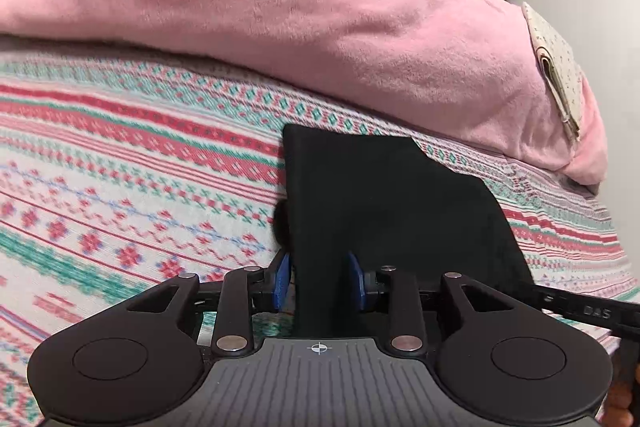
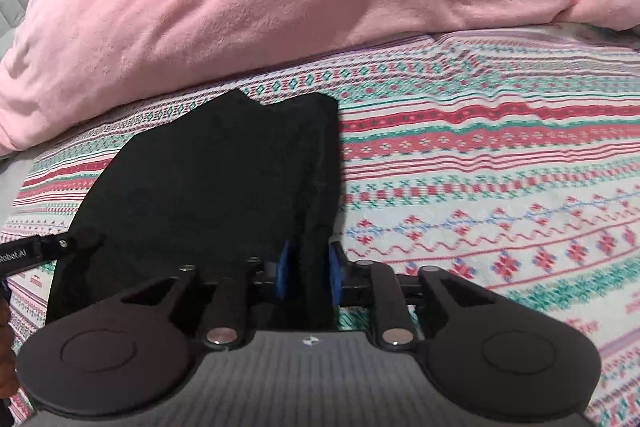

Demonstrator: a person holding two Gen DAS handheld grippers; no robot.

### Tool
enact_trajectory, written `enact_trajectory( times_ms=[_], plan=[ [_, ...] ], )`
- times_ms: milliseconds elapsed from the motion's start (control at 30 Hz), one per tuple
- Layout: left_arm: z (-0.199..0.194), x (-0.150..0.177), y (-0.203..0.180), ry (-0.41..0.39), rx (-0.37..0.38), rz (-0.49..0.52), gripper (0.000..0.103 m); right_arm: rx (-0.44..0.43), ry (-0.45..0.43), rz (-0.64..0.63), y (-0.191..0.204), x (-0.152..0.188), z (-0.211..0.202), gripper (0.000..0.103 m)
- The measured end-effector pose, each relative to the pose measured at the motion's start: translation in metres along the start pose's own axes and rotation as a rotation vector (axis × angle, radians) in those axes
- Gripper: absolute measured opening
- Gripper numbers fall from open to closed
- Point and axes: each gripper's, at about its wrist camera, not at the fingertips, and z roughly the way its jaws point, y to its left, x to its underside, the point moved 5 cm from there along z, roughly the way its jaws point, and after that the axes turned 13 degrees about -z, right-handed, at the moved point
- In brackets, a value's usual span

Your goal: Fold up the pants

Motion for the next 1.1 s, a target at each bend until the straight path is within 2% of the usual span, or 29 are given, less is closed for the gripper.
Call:
enact_trajectory(
  times_ms=[133,233,333,433,467,500,633,800,900,1033,1100],
  plan=[
    [-0.025,0.002,-0.003,-0.058,-0.047,0.01,0.032,0.016,-0.05,-0.019,0.01,0.008,-0.024,0.044],
    [-0.051,0.011,-0.006,-0.117,-0.094,0.042,0.047,-0.002,-0.081,-0.038,0.022,0.015,-0.044,0.045],
    [-0.076,0.026,-0.008,-0.16,-0.172,0.115,0.05,-0.003,-0.113,-0.061,0.034,0.024,-0.063,0.047],
    [-0.099,0.041,-0.008,-0.178,-0.218,0.147,0.061,0.017,-0.141,-0.09,0.048,0.037,-0.082,0.05],
    [-0.107,0.046,-0.008,-0.191,-0.228,0.146,0.065,0.017,-0.147,-0.095,0.052,0.043,-0.087,0.054],
    [-0.116,0.052,-0.007,-0.205,-0.235,0.145,0.065,0.015,-0.154,-0.095,0.055,0.05,-0.092,0.057],
    [-0.145,0.085,-0.007,-0.208,-0.237,0.148,0.068,-0.004,-0.163,-0.073,0.068,0.083,-0.111,0.058],
    [-0.177,0.128,-0.003,-0.233,-0.208,0.128,0.087,0.003,-0.183,-0.036,0.081,0.126,-0.14,0.063],
    [-0.174,0.138,-0.002,-0.258,-0.228,0.165,0.092,0.016,-0.199,-0.073,0.089,0.14,-0.148,0.064],
    [-0.157,0.137,0.007,-0.232,-0.276,0.175,0.095,0.083,-0.19,-0.1,0.085,0.136,-0.139,0.066],
    [-0.151,0.14,0.009,-0.208,-0.276,0.176,0.098,0.074,-0.177,-0.08,0.082,0.14,-0.136,0.069]
  ],
)
